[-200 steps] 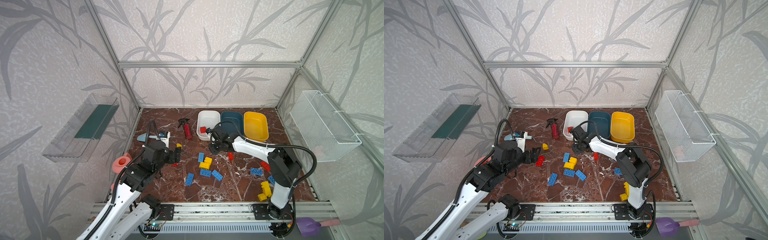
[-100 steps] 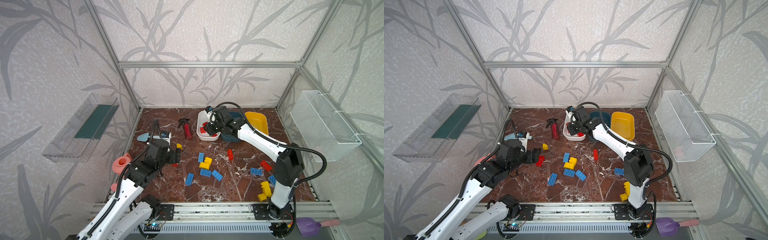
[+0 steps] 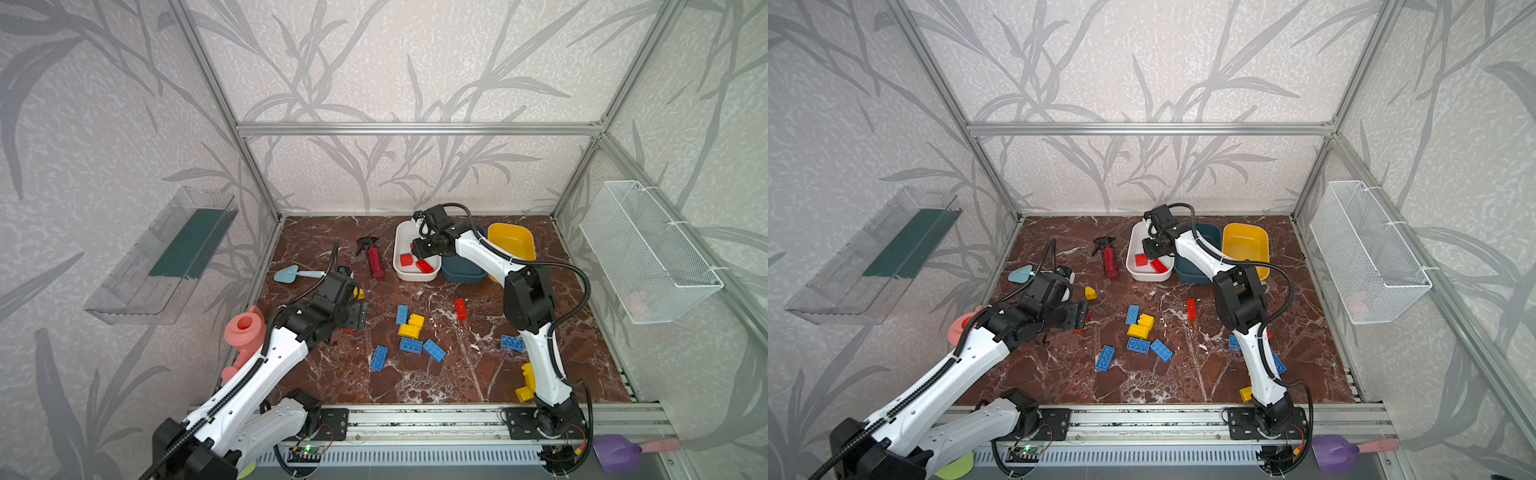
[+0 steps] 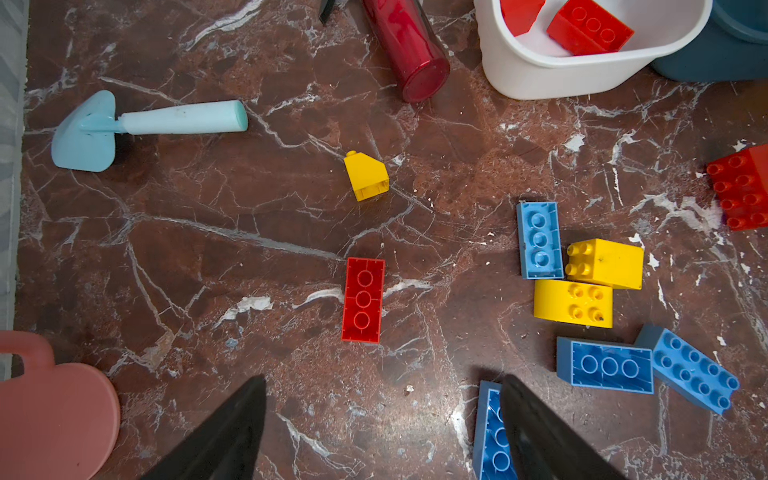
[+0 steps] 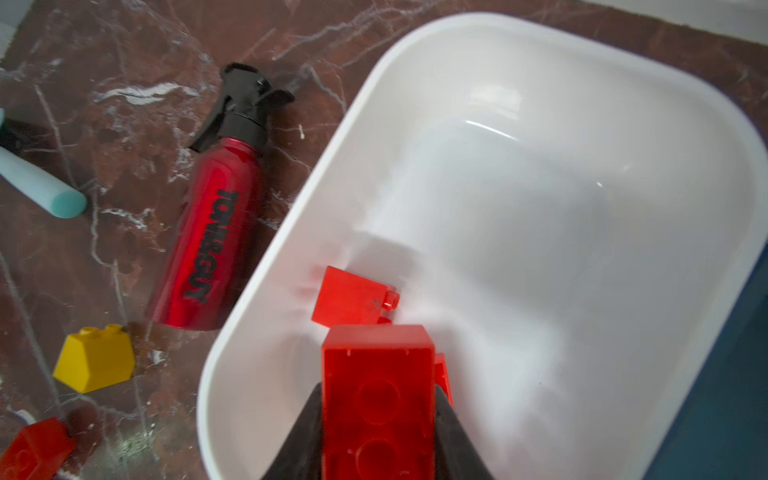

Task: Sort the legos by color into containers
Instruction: 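Lift red 2x4 brick into white bin with right gripper while left gripper approaches red brick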

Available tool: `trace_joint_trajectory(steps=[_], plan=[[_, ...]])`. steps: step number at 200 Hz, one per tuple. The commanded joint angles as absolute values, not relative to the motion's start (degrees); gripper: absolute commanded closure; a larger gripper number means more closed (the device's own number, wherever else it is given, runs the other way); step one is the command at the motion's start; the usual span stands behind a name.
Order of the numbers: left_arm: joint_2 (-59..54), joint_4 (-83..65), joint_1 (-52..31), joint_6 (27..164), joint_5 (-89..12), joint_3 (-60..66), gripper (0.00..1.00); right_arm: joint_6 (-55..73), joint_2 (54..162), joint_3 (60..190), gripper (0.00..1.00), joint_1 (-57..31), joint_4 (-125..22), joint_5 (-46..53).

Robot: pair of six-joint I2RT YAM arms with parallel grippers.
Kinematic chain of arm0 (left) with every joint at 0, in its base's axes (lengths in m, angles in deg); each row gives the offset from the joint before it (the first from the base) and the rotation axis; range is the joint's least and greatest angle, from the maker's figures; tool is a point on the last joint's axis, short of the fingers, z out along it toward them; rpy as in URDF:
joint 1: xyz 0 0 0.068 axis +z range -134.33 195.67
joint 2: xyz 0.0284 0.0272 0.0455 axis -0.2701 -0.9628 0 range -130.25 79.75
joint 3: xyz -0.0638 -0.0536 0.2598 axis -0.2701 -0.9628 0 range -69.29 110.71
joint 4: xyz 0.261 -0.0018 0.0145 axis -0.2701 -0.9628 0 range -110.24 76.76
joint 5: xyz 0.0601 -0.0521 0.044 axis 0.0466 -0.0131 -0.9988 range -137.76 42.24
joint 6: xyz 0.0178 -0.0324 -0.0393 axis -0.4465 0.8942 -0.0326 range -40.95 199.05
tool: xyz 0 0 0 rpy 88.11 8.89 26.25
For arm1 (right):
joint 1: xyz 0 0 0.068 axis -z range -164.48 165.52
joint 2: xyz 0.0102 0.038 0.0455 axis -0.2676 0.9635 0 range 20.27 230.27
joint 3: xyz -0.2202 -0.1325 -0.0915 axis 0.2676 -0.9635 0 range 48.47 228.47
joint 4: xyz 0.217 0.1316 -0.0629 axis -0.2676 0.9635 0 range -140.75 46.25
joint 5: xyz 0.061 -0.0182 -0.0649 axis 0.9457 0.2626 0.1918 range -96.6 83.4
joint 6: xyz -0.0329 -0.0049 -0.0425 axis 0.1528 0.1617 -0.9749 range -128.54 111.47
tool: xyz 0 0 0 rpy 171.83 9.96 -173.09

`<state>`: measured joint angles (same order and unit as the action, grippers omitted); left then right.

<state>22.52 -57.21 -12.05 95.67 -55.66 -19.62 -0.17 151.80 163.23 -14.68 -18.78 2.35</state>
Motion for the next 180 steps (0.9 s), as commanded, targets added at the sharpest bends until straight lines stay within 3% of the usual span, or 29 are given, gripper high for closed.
trace_joint_trajectory(steps=[1, 24, 65, 88, 118, 180], plan=[[21.77, -59.06, -11.89, 96.28, -56.51, -17.61, 0.12, 0.50, 152.40, 166.40, 0.77, -14.87, -16.91, 3.73], [21.26, -59.10, -11.92, 96.32, -56.70, -17.61, 0.12, 0.84, 152.50, 166.58, 0.69, -14.87, -17.06, 3.81], [21.04, -59.01, -11.86, 98.51, -57.02, -17.39, 0.13, 0.50, 150.08, 164.97, 0.42, -14.41, -17.61, 4.02], [20.04, -58.68, -11.85, 101.08, -55.50, -17.42, 0.13, 0.87, 146.27, 161.14, 0.33, -14.02, -20.43, 5.13], [15.00, -59.17, -11.77, 102.26, -53.67, -16.70, 0.15, 1.71, 137.21, 150.32, 0.30, -13.97, -27.24, 6.66], [1.65, -62.78, -10.80, 101.00, -56.83, -13.20, 0.19, 10.11, 111.61, 110.54, 0.28, -15.64, -52.72, 7.48]])
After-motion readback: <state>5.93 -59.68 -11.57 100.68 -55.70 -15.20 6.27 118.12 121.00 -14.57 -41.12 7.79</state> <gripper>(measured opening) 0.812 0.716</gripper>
